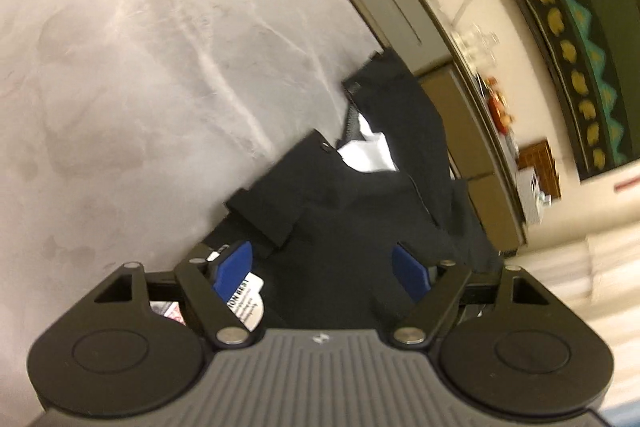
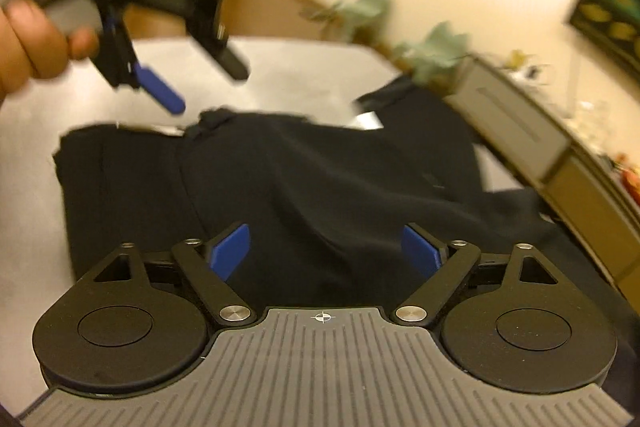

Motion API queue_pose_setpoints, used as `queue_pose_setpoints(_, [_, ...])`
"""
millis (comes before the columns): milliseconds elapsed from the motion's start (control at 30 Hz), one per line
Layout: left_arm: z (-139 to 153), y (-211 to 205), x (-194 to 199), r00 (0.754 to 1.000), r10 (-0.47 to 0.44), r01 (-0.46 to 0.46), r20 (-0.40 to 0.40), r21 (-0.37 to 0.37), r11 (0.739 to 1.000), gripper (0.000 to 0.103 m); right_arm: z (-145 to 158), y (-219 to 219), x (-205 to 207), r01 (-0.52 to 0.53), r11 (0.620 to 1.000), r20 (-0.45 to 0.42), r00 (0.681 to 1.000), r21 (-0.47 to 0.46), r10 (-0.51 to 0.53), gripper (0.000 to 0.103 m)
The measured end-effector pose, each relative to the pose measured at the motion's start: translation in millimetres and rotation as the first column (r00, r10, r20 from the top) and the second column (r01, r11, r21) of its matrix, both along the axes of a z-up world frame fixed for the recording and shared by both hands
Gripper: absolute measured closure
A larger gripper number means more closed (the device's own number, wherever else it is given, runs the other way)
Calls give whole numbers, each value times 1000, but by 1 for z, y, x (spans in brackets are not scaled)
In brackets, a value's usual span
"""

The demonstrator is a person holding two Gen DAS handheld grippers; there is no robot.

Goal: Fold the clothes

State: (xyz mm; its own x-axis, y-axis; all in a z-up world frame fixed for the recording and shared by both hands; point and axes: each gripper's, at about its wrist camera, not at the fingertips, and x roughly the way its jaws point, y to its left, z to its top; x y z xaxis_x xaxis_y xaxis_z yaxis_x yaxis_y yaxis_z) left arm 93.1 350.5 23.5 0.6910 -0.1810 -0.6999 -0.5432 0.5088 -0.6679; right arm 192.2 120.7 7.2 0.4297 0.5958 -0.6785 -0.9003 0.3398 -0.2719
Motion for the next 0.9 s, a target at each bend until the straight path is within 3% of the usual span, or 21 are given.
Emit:
queue_pose_setpoints(33, [0,1,0,1000,3,-3,-2,-2,1000,24,-5,8,4,-13,999,-23,1000,-32,12,35])
queue_pose_setpoints(67, [-1,1,0,1000,7,-7,-5,-4,1000,23,-10,18,8,-14,997,-60,998,-77,10,64])
queue_pose_setpoints(100, [-1,1,0,1000,0,0,0,-11,1000,23,-15,25,14,-4,993,-93,996,-114,-6,103])
queue_pose_setpoints(200, [1,-1,-2,1000,-16,16,18,-21,1000,23,-7,24,11,23,995,-56,998,-93,-29,103])
queue_pose_setpoints(333, [2,-9,-7,999,-31,32,33,-35,999,19,38,-9,-13,78,990,-39,996,115,-74,103])
queue_pose_setpoints(400, [-1,-15,-6,998,-40,42,37,-52,998,18,53,-24,-32,67,983,-30,998,174,-62,103])
queue_pose_setpoints(500, [-4,-23,-1,998,-58,60,32,-53,997,15,60,-37,-54,37,983,-15,999,180,-35,103])
queue_pose_setpoints(600, [-8,-27,3,998,-49,50,25,-52,997,15,50,-31,-63,-9,995,15,1000,103,7,103])
queue_pose_setpoints(633, [-8,-26,1,999,-36,37,27,-54,998,15,45,-26,-63,-13,997,45,999,81,10,97])
queue_pose_setpoints(667, [-8,-24,0,999,-23,25,29,-56,998,15,39,-20,-53,-11,998,80,997,66,6,63])
queue_pose_setpoints(700, [-7,-22,-1,999,-19,21,35,-62,998,15,32,-12,-46,-21,999,90,996,49,16,21])
queue_pose_setpoints(733, [-6,-21,-2,999,-11,13,37,-63,998,15,24,-3,-39,-33,999,94,995,32,30,11])
queue_pose_setpoints(833, [-6,-15,-5,999,10,-7,33,-68,998,15,2,23,-21,-63,998,96,993,-24,65,9])
queue_pose_setpoints(900, [-7,-11,-4,1000,17,-16,23,-67,998,15,-13,44,-8,-66,995,77,995,-68,71,16])
